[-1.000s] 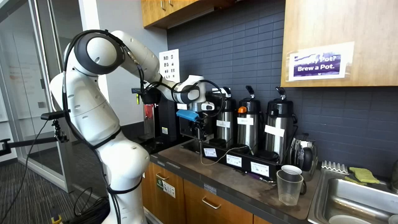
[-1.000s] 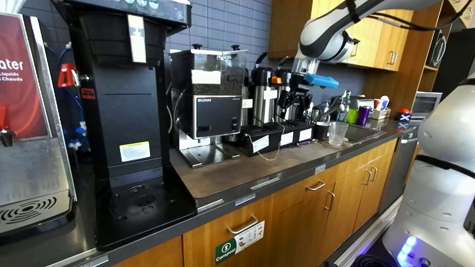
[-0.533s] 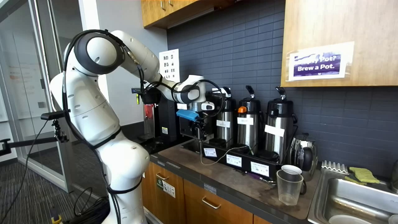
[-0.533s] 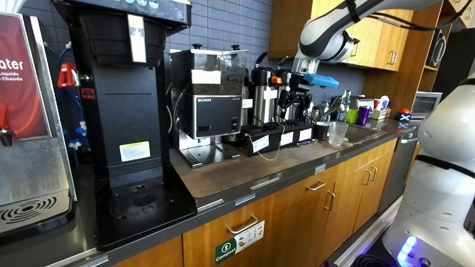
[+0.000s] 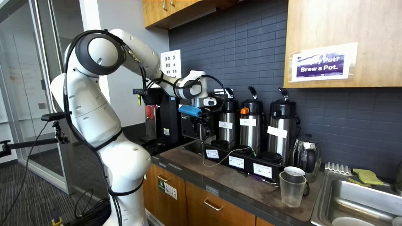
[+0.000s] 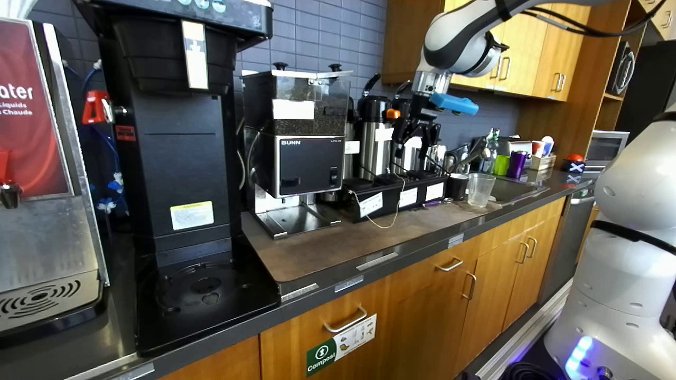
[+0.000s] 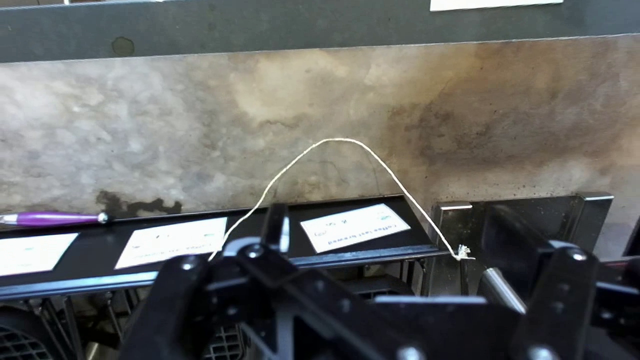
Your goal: Open the lid on the coffeemaker chamber.
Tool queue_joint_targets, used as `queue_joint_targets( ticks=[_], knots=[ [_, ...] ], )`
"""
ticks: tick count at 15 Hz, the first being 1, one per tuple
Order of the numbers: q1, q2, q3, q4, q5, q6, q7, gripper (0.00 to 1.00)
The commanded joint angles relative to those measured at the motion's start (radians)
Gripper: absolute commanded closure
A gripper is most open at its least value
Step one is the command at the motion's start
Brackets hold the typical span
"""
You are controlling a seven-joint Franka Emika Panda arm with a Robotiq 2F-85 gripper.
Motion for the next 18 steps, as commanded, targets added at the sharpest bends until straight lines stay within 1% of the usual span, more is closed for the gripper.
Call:
queue_joint_targets(
  ticks=[1, 2, 3, 4, 6, 7, 8, 9, 12, 13, 18],
  knots=[
    [0.010, -0.002, -0.006, 0.063, 0.001, -0.074, -0.015, 0.19],
    [0.008, -0.001, -0.004, 0.076, -0.005, -0.079, -0.014, 0.26],
    [0.008, 0.001, -0.006, 0.090, -0.005, -0.088, -0.021, 0.29],
    [0.009, 0.005, -0.009, 0.103, -0.003, -0.088, -0.030, 0.35],
    [0.013, 0.010, -0.013, 0.125, 0.005, -0.082, -0.052, 0.51],
    [0.015, 0.014, -0.015, 0.136, 0.010, -0.079, -0.061, 0.60],
    [0.017, 0.018, -0.017, 0.150, 0.015, -0.075, -0.069, 0.67],
    [0.019, 0.023, -0.019, 0.162, 0.018, -0.074, -0.077, 0.77],
    [0.027, 0.037, -0.027, 0.206, 0.027, -0.068, -0.114, 0.98],
    [0.031, 0.043, -0.029, 0.218, 0.031, -0.065, -0.126, 1.00],
    [0.054, 0.097, -0.029, 0.299, 0.052, -0.052, -0.188, 1.00]
  ],
)
